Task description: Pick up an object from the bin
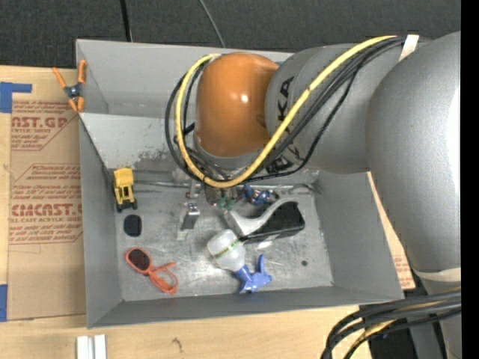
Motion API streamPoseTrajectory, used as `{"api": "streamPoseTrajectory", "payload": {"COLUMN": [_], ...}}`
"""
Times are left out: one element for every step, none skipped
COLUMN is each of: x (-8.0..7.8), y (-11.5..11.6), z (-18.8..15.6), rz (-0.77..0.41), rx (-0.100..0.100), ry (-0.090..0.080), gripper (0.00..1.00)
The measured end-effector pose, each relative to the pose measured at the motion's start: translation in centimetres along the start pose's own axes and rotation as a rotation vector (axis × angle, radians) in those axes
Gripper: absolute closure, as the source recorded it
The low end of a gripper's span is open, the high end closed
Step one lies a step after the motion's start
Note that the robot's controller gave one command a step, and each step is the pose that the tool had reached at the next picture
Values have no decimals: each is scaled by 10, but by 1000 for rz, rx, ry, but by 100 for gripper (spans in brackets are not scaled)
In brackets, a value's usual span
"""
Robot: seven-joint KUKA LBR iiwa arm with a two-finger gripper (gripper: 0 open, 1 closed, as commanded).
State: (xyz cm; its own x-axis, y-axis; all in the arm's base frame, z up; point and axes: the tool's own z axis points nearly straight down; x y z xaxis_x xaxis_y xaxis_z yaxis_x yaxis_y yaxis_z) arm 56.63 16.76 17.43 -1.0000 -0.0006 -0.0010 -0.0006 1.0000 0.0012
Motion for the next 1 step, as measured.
{"api": "streamPoseTrajectory", "payload": {"x": [0], "y": [0], "z": [0], "rz": [0], "rx": [0], "ry": [0], "gripper": [0]}}
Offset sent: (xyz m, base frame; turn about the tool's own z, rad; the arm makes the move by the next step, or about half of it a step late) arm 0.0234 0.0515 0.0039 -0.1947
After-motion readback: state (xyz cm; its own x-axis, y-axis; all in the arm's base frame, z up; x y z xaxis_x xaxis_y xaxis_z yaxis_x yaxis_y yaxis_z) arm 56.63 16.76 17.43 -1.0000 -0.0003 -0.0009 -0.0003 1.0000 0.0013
